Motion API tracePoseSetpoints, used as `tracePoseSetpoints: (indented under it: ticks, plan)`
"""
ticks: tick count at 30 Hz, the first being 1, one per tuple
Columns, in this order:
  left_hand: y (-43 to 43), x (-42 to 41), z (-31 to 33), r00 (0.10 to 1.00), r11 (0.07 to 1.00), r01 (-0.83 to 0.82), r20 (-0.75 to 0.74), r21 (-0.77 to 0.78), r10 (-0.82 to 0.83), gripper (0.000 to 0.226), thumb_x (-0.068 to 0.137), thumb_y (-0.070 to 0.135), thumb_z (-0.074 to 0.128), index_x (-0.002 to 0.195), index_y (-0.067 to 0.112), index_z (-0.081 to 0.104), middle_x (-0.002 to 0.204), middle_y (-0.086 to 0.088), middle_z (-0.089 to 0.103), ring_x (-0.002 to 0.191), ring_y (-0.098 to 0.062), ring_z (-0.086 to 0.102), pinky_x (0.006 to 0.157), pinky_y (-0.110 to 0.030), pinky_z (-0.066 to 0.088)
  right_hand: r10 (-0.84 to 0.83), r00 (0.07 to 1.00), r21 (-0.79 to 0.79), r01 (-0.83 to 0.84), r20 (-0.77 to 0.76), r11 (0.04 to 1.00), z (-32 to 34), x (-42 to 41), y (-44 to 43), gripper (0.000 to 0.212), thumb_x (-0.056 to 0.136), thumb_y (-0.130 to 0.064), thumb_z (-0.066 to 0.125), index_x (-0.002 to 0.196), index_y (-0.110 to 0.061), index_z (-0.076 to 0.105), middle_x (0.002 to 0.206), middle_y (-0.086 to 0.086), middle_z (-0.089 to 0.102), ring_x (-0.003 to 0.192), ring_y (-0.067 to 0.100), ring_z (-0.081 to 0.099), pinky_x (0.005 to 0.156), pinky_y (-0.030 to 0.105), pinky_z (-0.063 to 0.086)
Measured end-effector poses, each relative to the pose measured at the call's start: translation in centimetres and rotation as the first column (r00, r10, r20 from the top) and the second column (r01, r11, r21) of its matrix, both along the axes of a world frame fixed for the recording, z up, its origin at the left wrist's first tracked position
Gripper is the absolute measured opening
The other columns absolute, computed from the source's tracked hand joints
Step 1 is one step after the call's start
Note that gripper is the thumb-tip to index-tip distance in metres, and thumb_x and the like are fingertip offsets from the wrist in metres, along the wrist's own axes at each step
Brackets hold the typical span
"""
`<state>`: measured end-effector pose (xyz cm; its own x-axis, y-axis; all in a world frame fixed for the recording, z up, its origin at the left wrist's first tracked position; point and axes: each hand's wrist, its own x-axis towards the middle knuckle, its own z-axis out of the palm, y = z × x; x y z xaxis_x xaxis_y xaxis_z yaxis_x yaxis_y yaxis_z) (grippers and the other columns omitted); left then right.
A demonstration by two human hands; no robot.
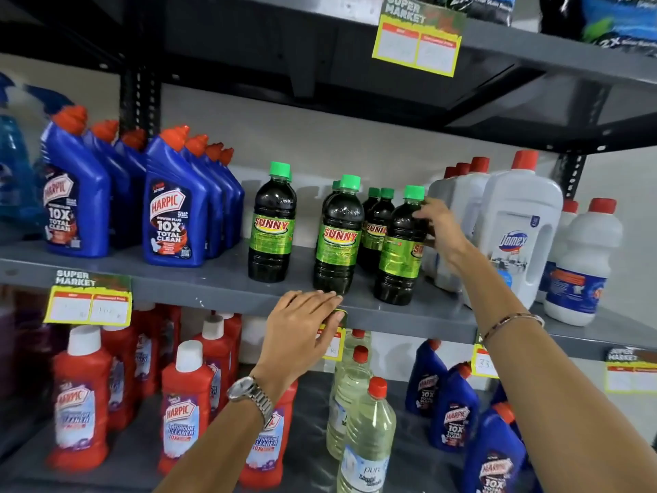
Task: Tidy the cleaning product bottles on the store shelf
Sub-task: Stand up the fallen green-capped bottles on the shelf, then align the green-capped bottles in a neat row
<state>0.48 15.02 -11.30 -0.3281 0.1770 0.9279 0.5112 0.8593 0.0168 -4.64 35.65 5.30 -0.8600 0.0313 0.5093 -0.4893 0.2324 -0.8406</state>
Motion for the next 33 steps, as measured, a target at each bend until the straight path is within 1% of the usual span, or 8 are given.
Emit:
tracePoseSetpoints:
  ticks: [3, 6, 11, 15, 19, 25, 29, 33]
  plan:
    - [0.0, 0.2, 0.1, 1.000, 1.000, 0.007, 0.012, 0.013, -0.007, 0.029, 0.090, 0.031, 0.049, 0.103, 0.018, 0.071, 0.103, 0.005, 0.072, 0.095, -0.011, 0.065, 0.088, -0.029, 0.043, -0.028, 0.999, 0.034, 0.028, -0.019, 0.999, -0.2, 0.1, 0.3, 0.037, 0.082, -0.015, 0.061, 0.117, -0.009, 0.050, 0.092, -0.002, 0.058, 0.089, 0.015, 0.057, 0.073, 0.024, 0.046]
    - [0.0, 0.3, 0.1, 1.000, 1.000, 0.010, 0.014, 0.006, -0.010, 0.029, 0.090, 0.031, 0.049, 0.103, 0.017, 0.071, 0.103, 0.005, 0.072, 0.095, -0.012, 0.065, 0.088, -0.031, 0.045, -0.071, 0.997, 0.113, 0.074, -0.037, 0.991, -0.2, 0.3, 0.6, 0.054, 0.074, -0.030, 0.072, 0.119, -0.013, 0.047, 0.102, -0.001, 0.056, 0.090, 0.010, 0.056, 0.072, 0.022, 0.043]
    - [0.0, 0.3, 0.2, 1.000, 1.000, 0.005, 0.016, 0.003, -0.005, 0.028, 0.090, 0.030, 0.051, 0.103, 0.017, 0.071, 0.103, 0.005, 0.072, 0.095, -0.011, 0.066, 0.087, -0.031, 0.047, 0.018, 0.999, 0.029, -0.019, 0.042, 0.999, -0.7, 0.1, 1.0, 0.045, 0.084, -0.021, 0.056, 0.127, -0.015, 0.045, 0.108, 0.003, 0.058, 0.093, 0.012, 0.055, 0.075, 0.028, 0.043]
    - [0.0, 0.1, 0.1, 1.000, 1.000, -0.005, 0.011, 0.000, 0.005, 0.028, 0.090, 0.031, 0.051, 0.103, 0.018, 0.071, 0.103, 0.006, 0.072, 0.095, -0.010, 0.065, 0.088, -0.029, 0.045, 0.001, 1.000, 0.048, -0.002, 0.027, 0.999, -0.9, -0.1, 1.6, 0.044, 0.077, -0.026, 0.067, 0.116, -0.020, 0.048, 0.108, 0.004, 0.058, 0.096, 0.016, 0.056, 0.081, 0.034, 0.046]
    - [0.1, 0.1, 0.1, 1.000, 1.000, -0.007, -0.002, 0.003, 0.007, 0.027, 0.089, 0.031, 0.051, 0.103, 0.018, 0.071, 0.103, 0.006, 0.072, 0.095, -0.010, 0.065, 0.088, -0.029, 0.045, 0.001, 0.999, 0.072, -0.004, 0.037, 0.997, -1.0, -0.3, 2.0, 0.054, 0.075, -0.031, 0.070, 0.122, -0.021, 0.046, 0.118, 0.005, 0.056, 0.108, 0.021, 0.054, 0.091, 0.040, 0.044]
    - [0.1, 0.0, 0.2, 1.000, 1.000, -0.018, -0.023, 0.011, 0.018, 0.027, 0.088, 0.031, 0.053, 0.100, 0.019, 0.072, 0.101, 0.006, 0.073, 0.093, -0.009, 0.066, 0.090, -0.027, 0.041, 0.070, 0.996, 0.083, -0.074, 0.054, 0.994, -1.7, -0.1, 1.8, 0.054, 0.078, -0.037, 0.066, 0.125, -0.027, 0.042, 0.124, 0.003, 0.053, 0.104, 0.012, 0.053, 0.071, 0.029, 0.042]
    - [0.1, -0.1, 0.1, 1.000, 1.000, -0.011, -0.021, 0.014, 0.011, 0.023, 0.087, 0.030, 0.057, 0.100, 0.018, 0.072, 0.101, 0.005, 0.073, 0.093, -0.010, 0.066, 0.090, -0.026, 0.038, 0.058, 0.998, 0.073, -0.060, 0.033, 0.995, -1.8, 0.0, 2.0, 0.049, 0.077, -0.038, 0.067, 0.120, -0.027, 0.046, 0.121, 0.004, 0.057, 0.104, 0.015, 0.055, 0.068, 0.028, 0.043]
    - [0.2, 0.3, 0.4, 1.000, 0.999, 0.001, 0.003, 0.035, -0.001, 0.022, 0.085, 0.029, 0.060, 0.098, 0.017, 0.073, 0.099, 0.003, 0.074, 0.092, -0.011, 0.068, 0.088, -0.028, 0.042, 0.066, 0.998, 0.052, -0.066, 0.000, 0.996, -2.6, 0.4, 1.7, 0.060, 0.077, -0.036, 0.068, 0.129, -0.022, 0.040, 0.121, 0.002, 0.055, 0.096, 0.004, 0.055, 0.065, 0.023, 0.042]
